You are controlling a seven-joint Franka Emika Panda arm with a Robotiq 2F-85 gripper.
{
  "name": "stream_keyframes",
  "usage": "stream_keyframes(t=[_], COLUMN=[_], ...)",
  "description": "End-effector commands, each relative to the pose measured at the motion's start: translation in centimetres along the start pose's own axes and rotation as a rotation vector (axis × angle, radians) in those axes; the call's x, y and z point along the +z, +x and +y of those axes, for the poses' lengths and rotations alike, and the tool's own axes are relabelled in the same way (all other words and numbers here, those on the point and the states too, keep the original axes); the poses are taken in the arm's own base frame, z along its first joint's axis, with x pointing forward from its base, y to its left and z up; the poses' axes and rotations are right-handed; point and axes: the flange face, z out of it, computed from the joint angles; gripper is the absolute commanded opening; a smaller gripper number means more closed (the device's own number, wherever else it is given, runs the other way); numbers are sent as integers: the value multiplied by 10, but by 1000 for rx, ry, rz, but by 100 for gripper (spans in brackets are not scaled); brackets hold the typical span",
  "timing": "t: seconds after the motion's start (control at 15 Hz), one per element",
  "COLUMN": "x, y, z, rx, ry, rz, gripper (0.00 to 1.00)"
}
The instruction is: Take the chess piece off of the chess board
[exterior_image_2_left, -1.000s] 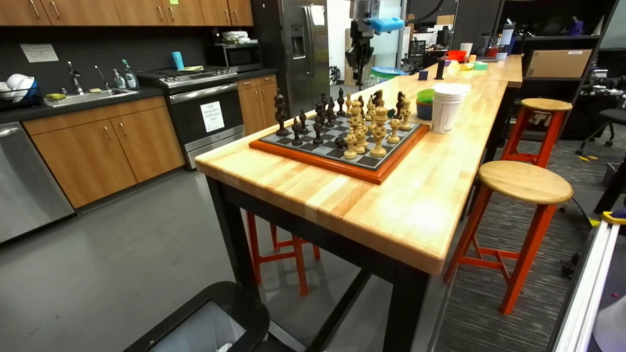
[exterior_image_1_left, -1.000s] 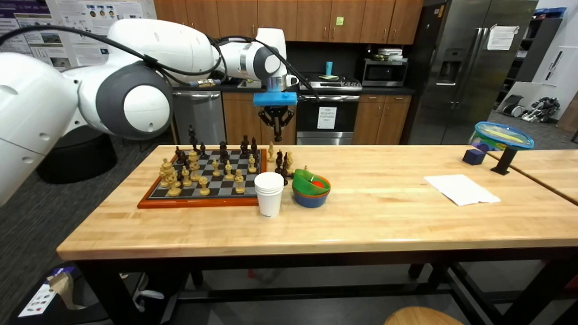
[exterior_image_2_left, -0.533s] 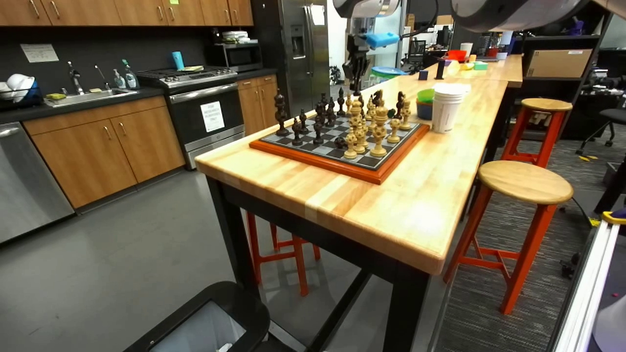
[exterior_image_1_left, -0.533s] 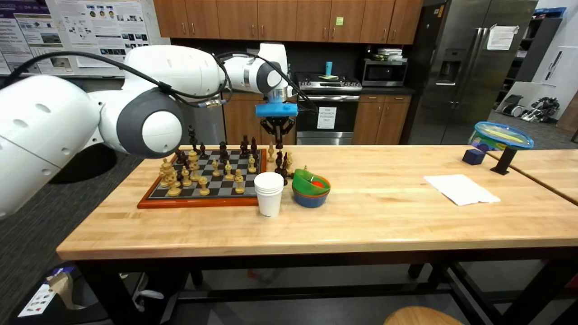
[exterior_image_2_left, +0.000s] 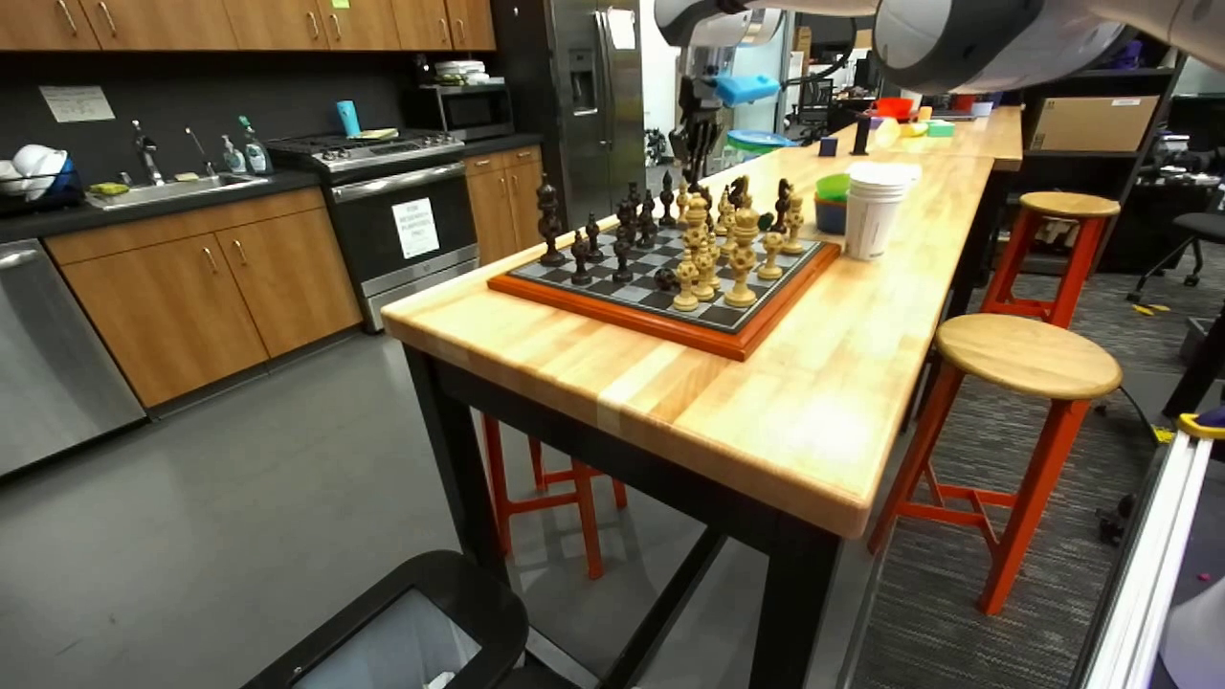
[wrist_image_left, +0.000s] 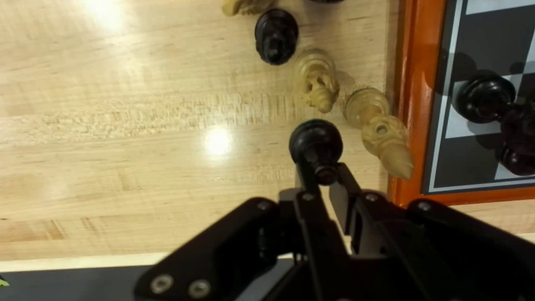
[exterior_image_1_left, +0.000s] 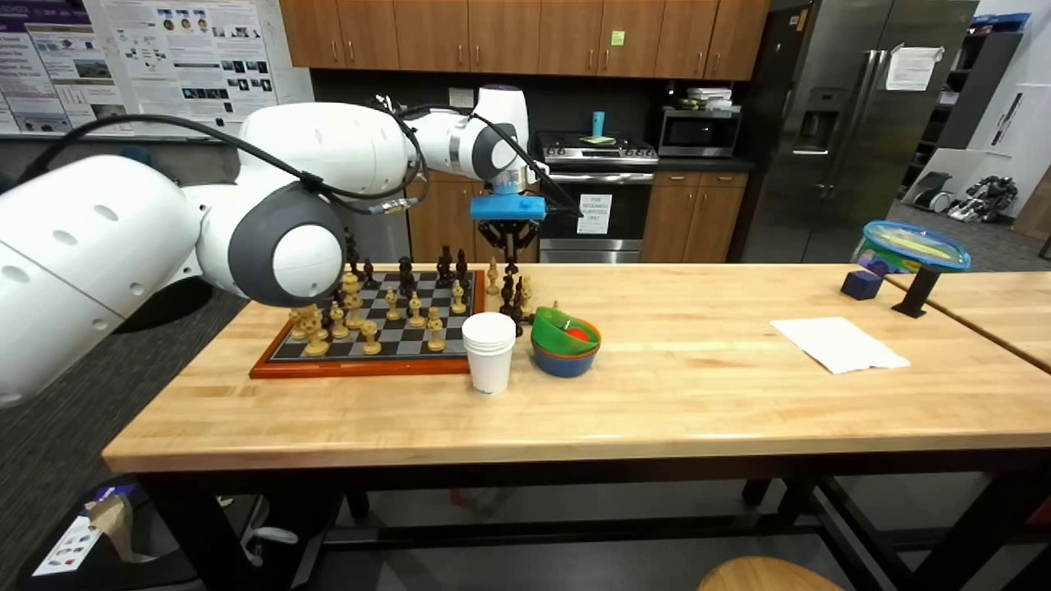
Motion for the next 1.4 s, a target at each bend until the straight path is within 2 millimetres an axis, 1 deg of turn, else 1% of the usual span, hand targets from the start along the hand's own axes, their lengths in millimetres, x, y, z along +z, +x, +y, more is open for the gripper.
stream_keyframes(t=[0.0,0.13,0.2,0.4,0.6,0.87,0.93,1.07,1.13,1.33], x=[4,7,7,-1,-26,-78,-90,-114,-123,-161], y=[0,-1,-2,-3,-2,1,2,-1,-3,-14], z=[5,6,7,10,13,13,11,5,3,-2], rx=[9,11,12,11,8,4,1,-21,-26,-29], ry=[13,22,24,17,-7,-38,-46,-28,-27,-17], rz=[29,27,23,23,39,59,64,50,35,-20], gripper=[4,4,35,51,69,97,100,100,100,100])
